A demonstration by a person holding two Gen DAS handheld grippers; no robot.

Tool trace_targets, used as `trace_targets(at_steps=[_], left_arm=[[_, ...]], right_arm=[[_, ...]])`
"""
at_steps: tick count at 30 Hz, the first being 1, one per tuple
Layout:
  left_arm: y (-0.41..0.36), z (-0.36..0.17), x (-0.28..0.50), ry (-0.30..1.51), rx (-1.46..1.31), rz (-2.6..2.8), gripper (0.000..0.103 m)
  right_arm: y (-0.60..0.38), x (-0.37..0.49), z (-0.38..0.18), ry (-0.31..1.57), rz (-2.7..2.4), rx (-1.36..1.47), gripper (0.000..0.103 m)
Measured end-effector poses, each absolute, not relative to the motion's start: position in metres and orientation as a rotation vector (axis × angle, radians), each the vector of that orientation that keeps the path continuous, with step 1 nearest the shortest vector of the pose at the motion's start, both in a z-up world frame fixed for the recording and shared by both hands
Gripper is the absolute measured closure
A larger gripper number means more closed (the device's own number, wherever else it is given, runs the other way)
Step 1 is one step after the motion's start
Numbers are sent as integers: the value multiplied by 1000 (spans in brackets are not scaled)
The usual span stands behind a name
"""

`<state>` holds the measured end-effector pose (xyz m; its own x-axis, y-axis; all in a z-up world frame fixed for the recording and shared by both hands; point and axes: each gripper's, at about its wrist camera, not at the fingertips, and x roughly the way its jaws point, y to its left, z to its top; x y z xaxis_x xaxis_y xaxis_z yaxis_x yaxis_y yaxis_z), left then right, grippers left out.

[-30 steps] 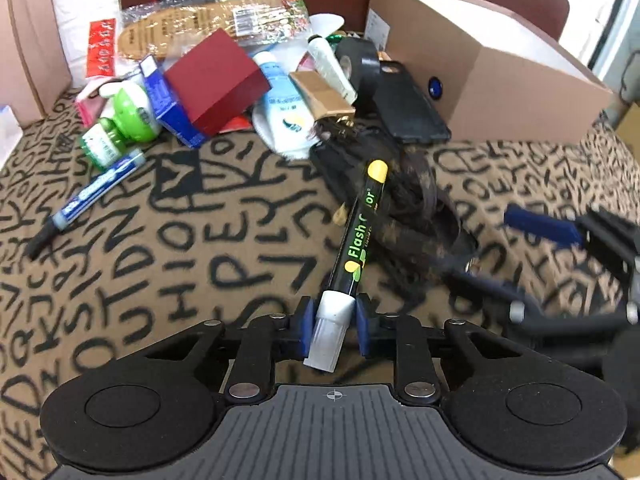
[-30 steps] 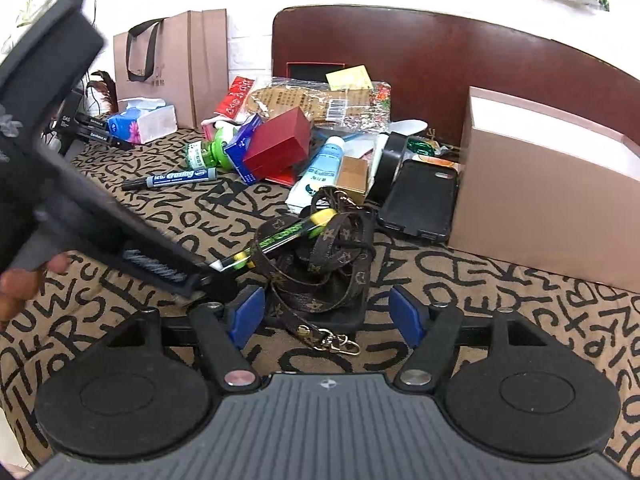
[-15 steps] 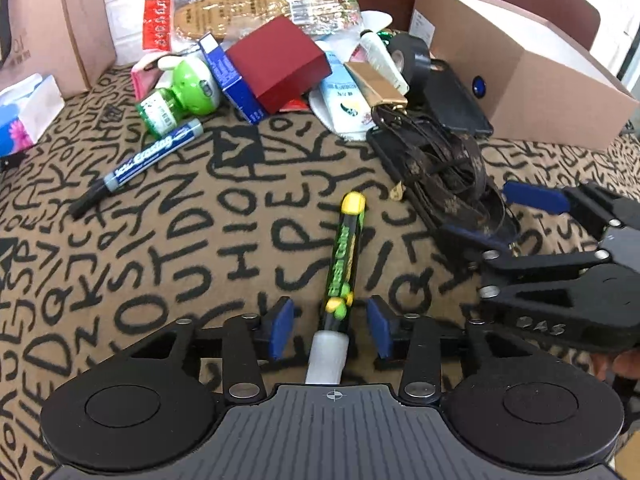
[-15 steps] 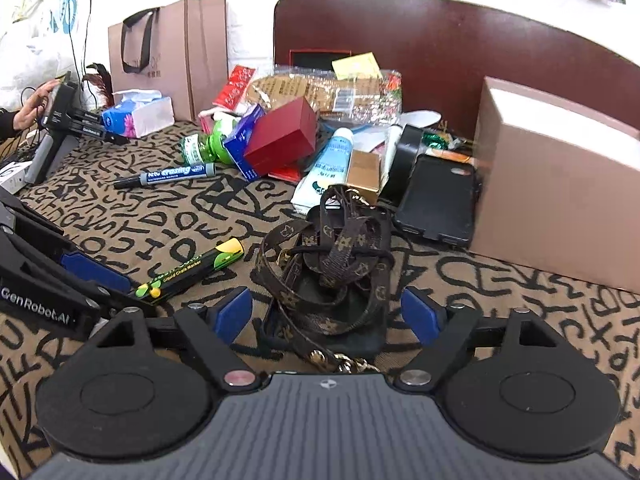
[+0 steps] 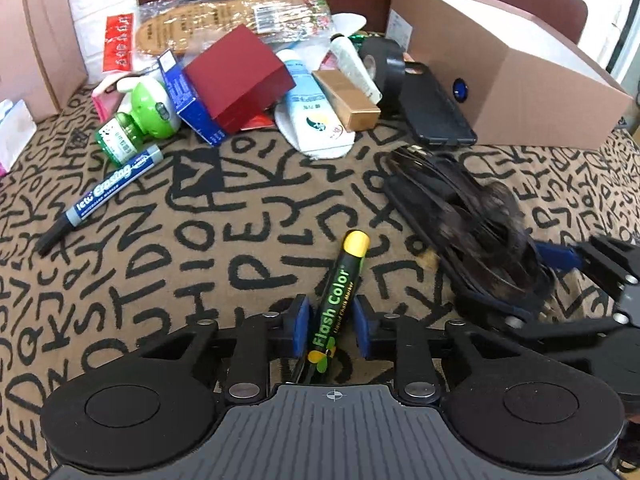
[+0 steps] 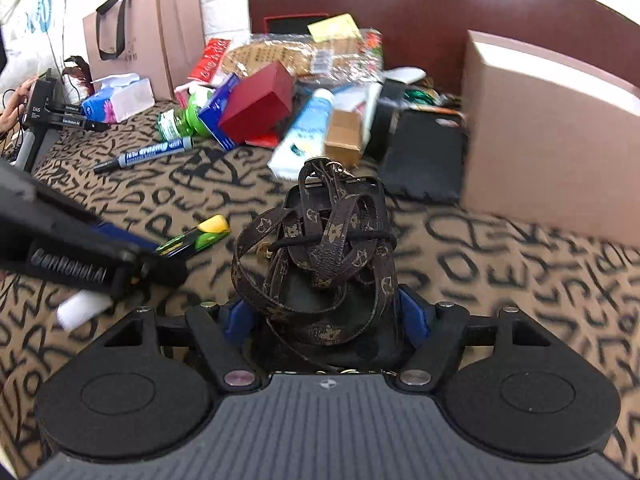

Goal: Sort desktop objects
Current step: 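Carry the lanyard and the marker over the cardboard box with both tools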

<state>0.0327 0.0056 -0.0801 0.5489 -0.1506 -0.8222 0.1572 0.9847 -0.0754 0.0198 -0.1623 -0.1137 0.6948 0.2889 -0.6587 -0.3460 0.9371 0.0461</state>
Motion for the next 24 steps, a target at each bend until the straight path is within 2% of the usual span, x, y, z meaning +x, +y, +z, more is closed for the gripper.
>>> trace_targets(at_steps=[3, 5, 11, 12, 13, 15, 18, 24], left_arm=[[6, -80, 34, 977, 0, -197, 55], [5, -80, 33, 980, 18, -195, 56], [3, -81, 29, 989, 87, -203, 58], [0, -81, 29, 987, 106, -202, 61], [-3, -81, 28, 986, 125, -200, 74], [-6, -80, 28, 986, 140, -201, 85], [-6, -77, 30, 998, 117, -184, 93], [-9, -67, 32, 1019, 14, -220, 92]], right_arm=[[-171, 13, -111, 739, 355, -78, 24], [-168, 15, -109, 725, 344, -100, 19], [-152, 32, -114, 723, 344, -131, 19], [-151, 33, -116, 721, 343, -129, 19], [-153, 34, -117, 719, 341, -114, 21], [-157, 33, -115, 719, 335, -98, 26], [-163, 29, -114, 729, 338, -82, 26], [-177, 16, -107, 730, 333, -22, 27]])
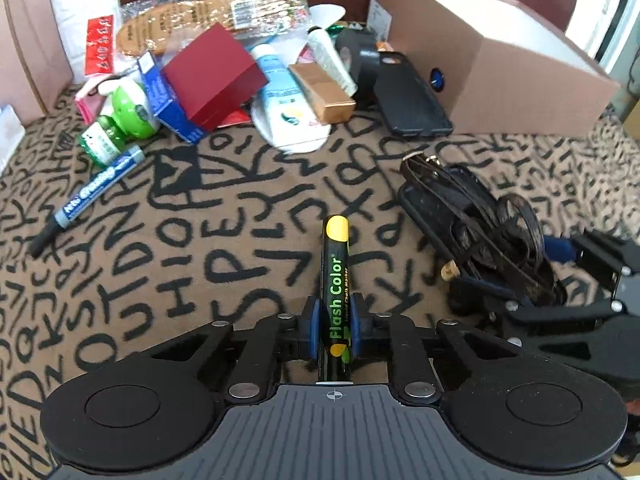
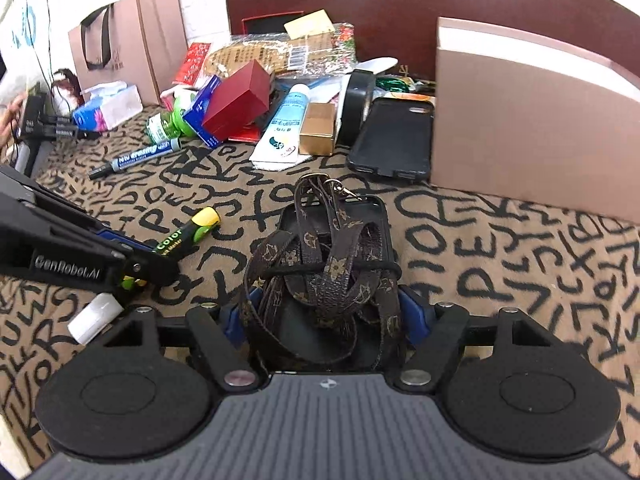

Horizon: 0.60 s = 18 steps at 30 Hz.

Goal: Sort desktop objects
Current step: 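Carry the lanyard and the marker over the cardboard box with both tools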

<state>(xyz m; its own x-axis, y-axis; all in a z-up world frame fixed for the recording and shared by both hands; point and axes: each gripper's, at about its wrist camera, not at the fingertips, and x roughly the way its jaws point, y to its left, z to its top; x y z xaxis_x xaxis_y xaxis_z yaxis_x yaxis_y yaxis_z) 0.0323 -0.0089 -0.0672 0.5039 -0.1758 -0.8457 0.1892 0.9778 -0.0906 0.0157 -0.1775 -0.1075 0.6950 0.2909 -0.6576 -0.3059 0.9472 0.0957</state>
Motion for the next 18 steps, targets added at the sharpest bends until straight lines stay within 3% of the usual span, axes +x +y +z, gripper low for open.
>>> trace_targets(at_steps=[18], left_arm=[[-92, 53, 85, 806, -38, -447, 92]], right_arm=[[-259, -9, -14, 467, 223, 54, 27]])
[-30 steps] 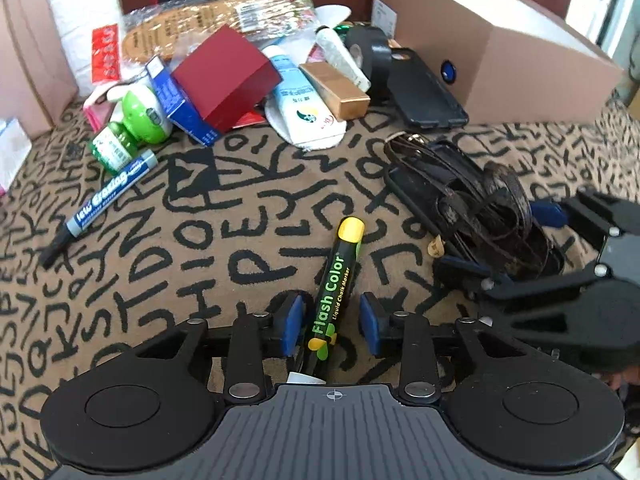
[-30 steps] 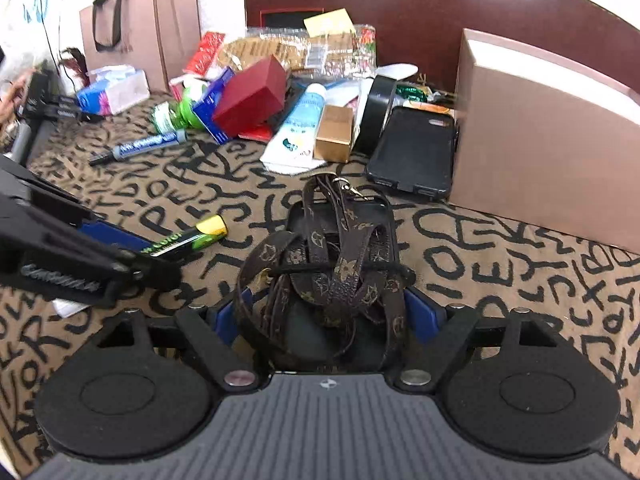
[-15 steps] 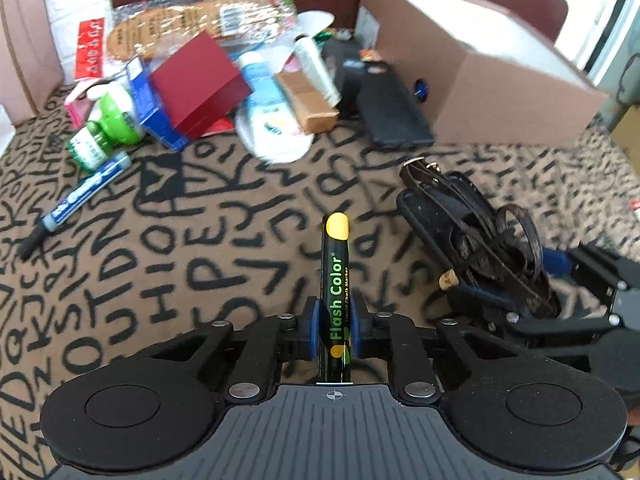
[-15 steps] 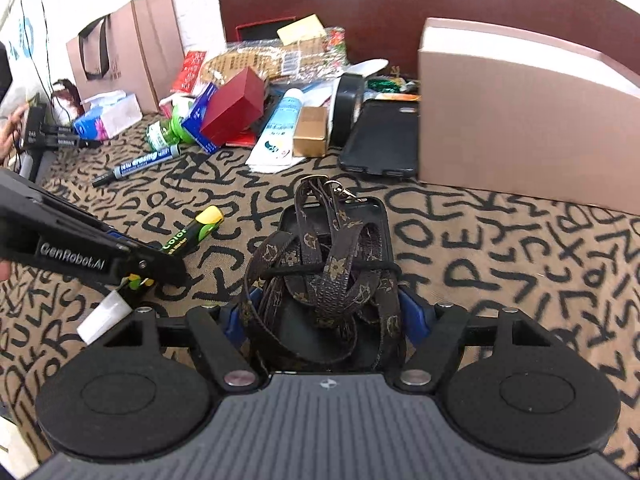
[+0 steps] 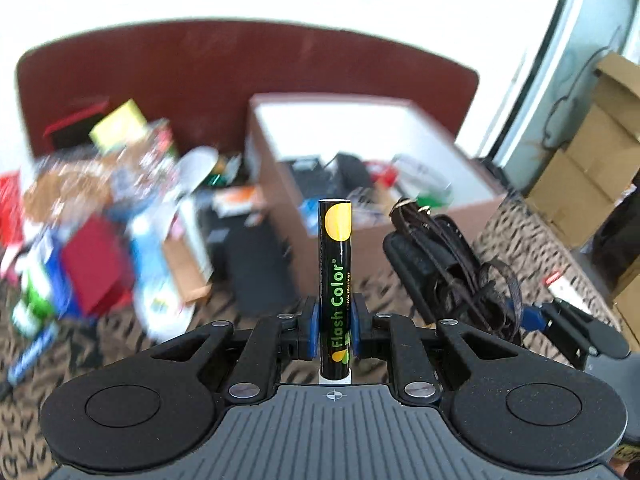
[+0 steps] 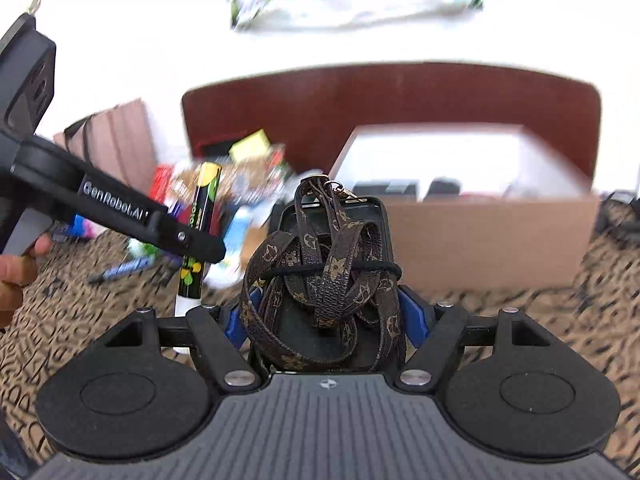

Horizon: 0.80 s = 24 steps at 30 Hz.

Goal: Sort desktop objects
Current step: 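Carry the lanyard and the marker over the cardboard box with both tools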

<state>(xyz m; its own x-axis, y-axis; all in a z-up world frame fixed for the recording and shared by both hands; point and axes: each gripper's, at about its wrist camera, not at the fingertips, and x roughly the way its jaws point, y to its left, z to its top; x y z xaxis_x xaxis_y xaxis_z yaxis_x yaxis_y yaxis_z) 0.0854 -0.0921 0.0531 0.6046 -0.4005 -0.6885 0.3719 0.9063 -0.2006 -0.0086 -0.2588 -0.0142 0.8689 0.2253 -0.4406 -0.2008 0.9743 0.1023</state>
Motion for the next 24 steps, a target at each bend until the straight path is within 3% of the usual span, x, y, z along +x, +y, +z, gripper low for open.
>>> trace_targets(at_steps=[13, 24], left_arm=[[-170, 120, 183, 789, -91, -501, 92], [-229, 77, 278, 927, -99, -460, 92]], right_arm=[[-322, 52, 38, 357, 79, 24, 27], [-346, 148, 18, 493, -32, -134, 27]])
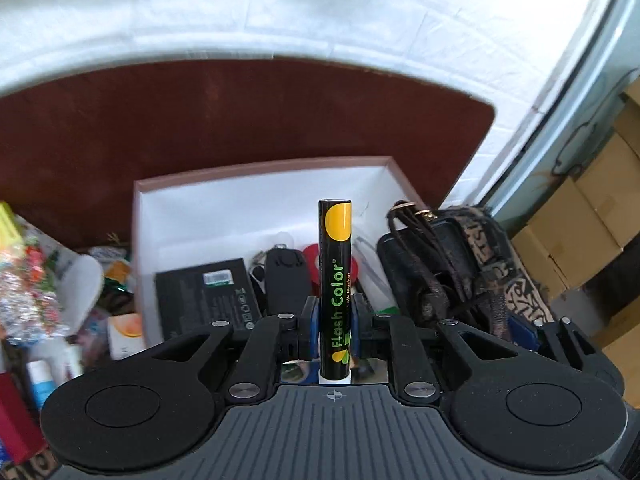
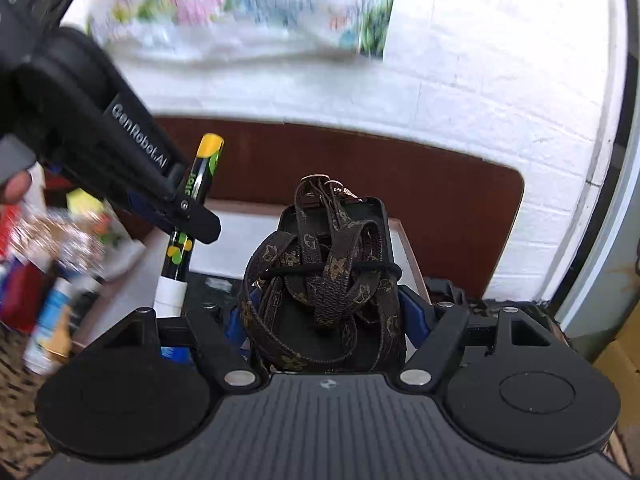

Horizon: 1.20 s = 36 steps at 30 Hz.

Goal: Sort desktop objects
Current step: 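Carry the lanyard and the marker over the cardboard box with both tools, then open both tools to drop the lanyard and marker into the box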

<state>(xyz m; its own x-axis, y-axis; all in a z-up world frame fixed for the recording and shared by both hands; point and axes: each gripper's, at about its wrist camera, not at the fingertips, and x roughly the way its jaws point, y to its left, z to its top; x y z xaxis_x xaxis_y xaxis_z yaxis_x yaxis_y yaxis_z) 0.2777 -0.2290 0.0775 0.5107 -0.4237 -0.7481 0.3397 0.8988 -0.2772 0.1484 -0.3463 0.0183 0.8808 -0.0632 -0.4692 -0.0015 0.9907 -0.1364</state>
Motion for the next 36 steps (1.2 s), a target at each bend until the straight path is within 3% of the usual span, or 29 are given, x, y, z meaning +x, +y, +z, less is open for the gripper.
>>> trace_targets(at_steps=[17, 18, 19, 20, 22, 24, 28, 36], left_arm=[[-271, 5, 349, 1063, -59, -439, 91], [-272, 4, 350, 1067, -58, -451, 86], [-273, 3, 350, 1068, -58, -468, 67], [-273, 3, 349, 1061, -61, -475, 62], [-270, 6, 346, 1026, -65, -475, 29], [-267, 10, 340, 976, -73, -455, 12], [-259, 17, 332, 934, -104, -458, 3], [-254, 28, 294, 810, 9, -423, 1]], right_arm=[[-360, 232, -32, 705, -47, -218, 26], [-359, 234, -34, 712, -49, -226, 26], [-359, 236, -35, 716, -51, -233, 26], [-359, 237, -36, 721, -52, -239, 26], [-361, 241, -39, 731, -49, -241, 26], [-362, 241, -39, 731, -39, -229, 27], [-362, 231, -33, 672, -52, -257, 11], [-359, 194, -14, 574, -25, -230, 1]])
